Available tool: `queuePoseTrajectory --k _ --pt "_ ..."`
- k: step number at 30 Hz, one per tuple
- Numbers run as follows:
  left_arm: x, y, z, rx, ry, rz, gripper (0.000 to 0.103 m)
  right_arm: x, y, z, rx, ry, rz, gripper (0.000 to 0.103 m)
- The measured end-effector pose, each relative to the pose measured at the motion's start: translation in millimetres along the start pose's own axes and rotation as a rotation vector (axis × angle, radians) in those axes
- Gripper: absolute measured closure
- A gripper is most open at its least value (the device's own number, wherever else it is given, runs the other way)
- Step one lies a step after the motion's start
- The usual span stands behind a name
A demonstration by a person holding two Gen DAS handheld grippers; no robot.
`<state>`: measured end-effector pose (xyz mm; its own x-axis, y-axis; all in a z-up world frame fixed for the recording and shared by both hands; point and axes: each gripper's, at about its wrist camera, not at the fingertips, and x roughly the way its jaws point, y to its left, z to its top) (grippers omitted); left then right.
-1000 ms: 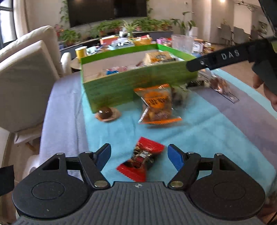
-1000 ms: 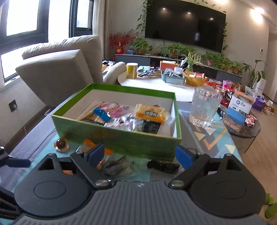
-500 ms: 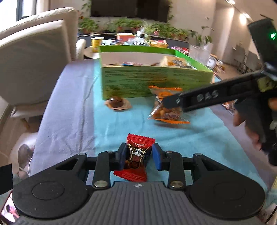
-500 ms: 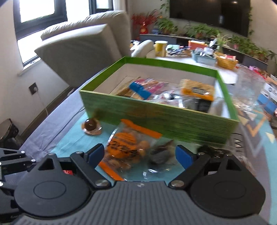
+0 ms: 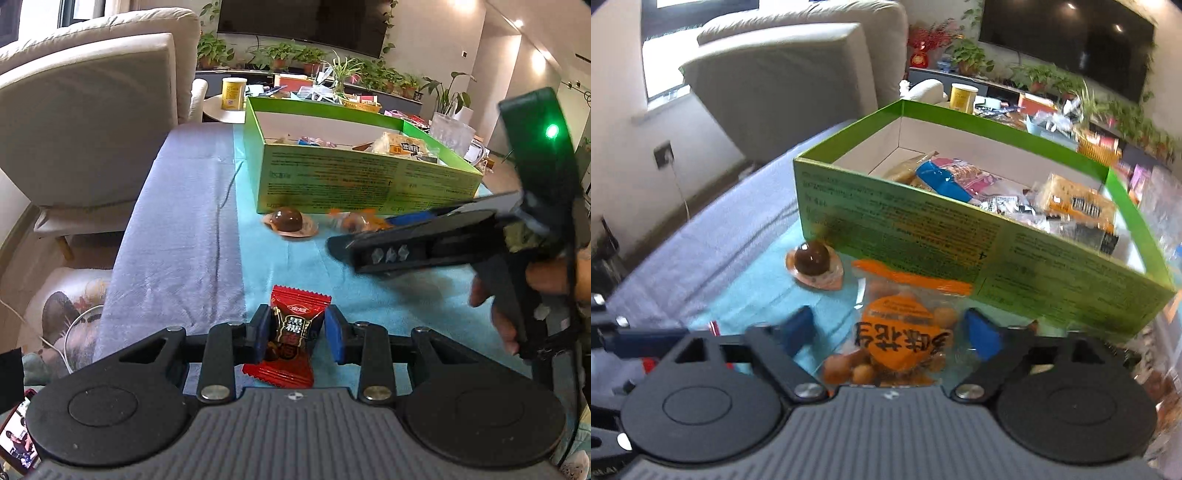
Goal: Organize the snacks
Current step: 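Grasp the red candy packet with the left tool while the right tool grasps the orange-labelled nut bag, then carry both snacks into the green box and open both tools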
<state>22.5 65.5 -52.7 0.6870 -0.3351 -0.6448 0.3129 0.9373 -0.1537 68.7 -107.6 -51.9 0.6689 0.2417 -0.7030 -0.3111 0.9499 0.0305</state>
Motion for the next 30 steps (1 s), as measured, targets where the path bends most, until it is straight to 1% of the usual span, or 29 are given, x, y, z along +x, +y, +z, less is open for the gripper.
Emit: queuePoseTrajectory --k 2,5,9,11,19,22,26,28,30 --pt "-1.0 1.4 0.0 -0.011 0.001 0.000 0.073 -6.5 -6.8 0.6 0.037 0.004 0.010 0.046" --pt "-2.5 2.7 0.9 -0.028 -0.001 0.001 0.073 -17.1 -8.9 -2.2 0.036 -0.012 0.001 0.047" --pt "-8.2 -0.9 2.3 -0.019 -0.021 0.007 0.073 -37.5 -13.4 -4.8 0.070 -0.045 0.019 0.047" --pt "-11.4 -3.7 4.4 -0.015 -0.036 0.008 0.073 -44.4 -13.1 -1.9 0.075 -0.070 0.013 0.047" --pt "-19.6 -22.7 24.6 0.017 -0.108 -0.003 0.073 -74.8 -25.2 14.5 0.100 -0.212 -0.006 0.047" --pt "-19.3 -31.8 40.9 0.030 -0.151 -0.008 0.073 -82.9 -34.0 27.0 0.115 -0.270 -0.025 0.047" --pt "-15.0 -43.4 74.1 0.032 -0.236 -0.022 0.073 -90.2 -48.3 45.1 0.139 -0.340 -0.065 0.047" --pt "-8.3 -46.3 95.8 0.018 -0.260 -0.049 0.073 -90.9 -53.1 55.1 0.140 -0.367 -0.085 0.047" --pt "1.6 -47.0 116.1 -0.015 -0.286 -0.040 0.073 -89.0 -58.1 63.6 0.149 -0.380 -0.088 0.047"
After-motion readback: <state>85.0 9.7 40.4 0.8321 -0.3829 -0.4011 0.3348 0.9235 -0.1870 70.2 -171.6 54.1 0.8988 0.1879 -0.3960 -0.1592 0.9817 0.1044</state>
